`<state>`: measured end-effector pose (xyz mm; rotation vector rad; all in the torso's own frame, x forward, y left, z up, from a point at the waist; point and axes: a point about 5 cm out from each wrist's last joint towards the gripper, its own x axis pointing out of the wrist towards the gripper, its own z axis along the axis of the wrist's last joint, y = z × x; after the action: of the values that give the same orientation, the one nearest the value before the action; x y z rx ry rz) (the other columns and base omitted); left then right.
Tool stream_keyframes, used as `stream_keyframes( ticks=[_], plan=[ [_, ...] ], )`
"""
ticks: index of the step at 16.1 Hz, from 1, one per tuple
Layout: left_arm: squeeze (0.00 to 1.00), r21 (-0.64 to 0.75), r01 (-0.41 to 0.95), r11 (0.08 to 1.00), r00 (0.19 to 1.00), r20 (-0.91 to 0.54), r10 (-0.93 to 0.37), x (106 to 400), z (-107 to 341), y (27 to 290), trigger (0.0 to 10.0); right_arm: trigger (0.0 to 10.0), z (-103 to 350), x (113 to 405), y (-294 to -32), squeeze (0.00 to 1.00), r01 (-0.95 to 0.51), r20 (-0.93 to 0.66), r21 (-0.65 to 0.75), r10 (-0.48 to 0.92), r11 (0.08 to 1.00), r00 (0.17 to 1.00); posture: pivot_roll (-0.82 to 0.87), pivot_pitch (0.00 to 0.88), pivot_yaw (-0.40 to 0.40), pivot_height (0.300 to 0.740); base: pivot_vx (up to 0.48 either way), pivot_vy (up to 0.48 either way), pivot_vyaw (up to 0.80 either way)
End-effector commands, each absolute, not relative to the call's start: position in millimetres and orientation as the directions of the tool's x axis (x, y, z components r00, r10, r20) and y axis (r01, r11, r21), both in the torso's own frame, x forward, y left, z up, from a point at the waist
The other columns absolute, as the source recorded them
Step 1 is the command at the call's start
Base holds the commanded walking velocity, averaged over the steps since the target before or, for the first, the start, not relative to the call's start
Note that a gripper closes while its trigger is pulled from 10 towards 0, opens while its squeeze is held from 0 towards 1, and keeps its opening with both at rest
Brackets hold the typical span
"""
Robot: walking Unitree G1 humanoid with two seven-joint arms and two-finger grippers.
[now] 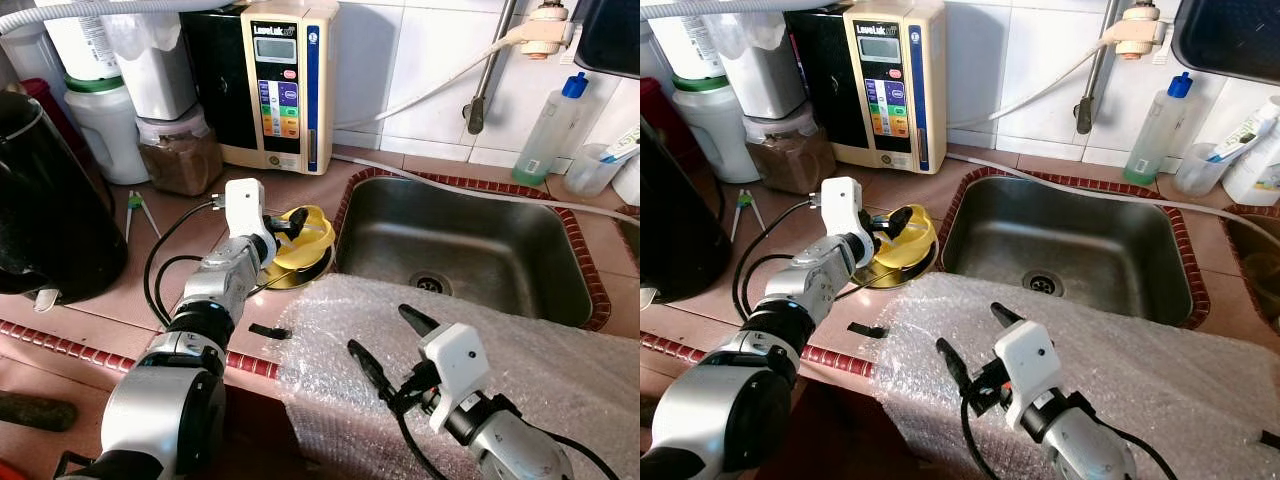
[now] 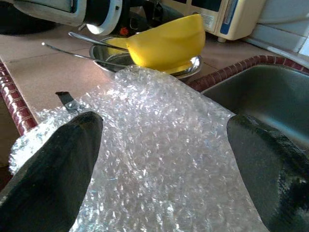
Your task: Kitchen organization
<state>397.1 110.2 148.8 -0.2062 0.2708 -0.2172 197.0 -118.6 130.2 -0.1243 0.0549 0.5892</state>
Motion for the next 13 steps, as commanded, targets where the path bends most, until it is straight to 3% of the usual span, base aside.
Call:
stream_keyframes(
  ticks=[1,2,3,4,13],
  plan=[
    [1.0,-0.193,0.174,0.966,0.941,-0.257,-0.221,399.5,152.5,113.1,10.0,10.0,132.4,197.2,-118.5,0.0,-0.557,-0.08,-0.113,0.552,0.823,0.83,-0.01,0.0,0.055,0.74,0.0,0.0,0.0],
    [1.0,-0.169,0.171,0.971,0.94,-0.269,-0.212,399.6,151.7,115.1,8.9,10.0,132.4,197.6,-118.4,0.0,-0.558,-0.079,-0.113,0.552,0.822,0.83,-0.01,0.0,0.055,0.74,0.0,0.0,0.0],
    [1.0,-0.169,0.17,0.971,0.939,-0.271,-0.211,399.5,151.4,115.5,3.8,10.0,132.3,197.5,-118.3,0.0,-0.558,-0.079,-0.114,0.553,0.822,0.83,0.0,0.0,0.053,0.74,0.0,0.0,0.0],
    [0.0,-0.152,0.177,0.972,0.937,-0.277,-0.214,399.4,151.1,116.0,0.0,10.0,132.3,197.7,-118.1,0.0,-0.559,-0.079,-0.114,0.554,0.821,0.829,0.0,0.0,0.052,0.74,0.0,0.0,0.0],
    [0.0,-0.152,0.153,0.976,0.935,-0.299,-0.193,398.5,147.3,121.4,0.0,10.0,131.5,198.7,-117.0,0.0,-0.567,-0.08,-0.11,0.562,0.816,0.824,0.01,0.0,0.048,0.74,0.0,0.0,0.0]
  ],
)
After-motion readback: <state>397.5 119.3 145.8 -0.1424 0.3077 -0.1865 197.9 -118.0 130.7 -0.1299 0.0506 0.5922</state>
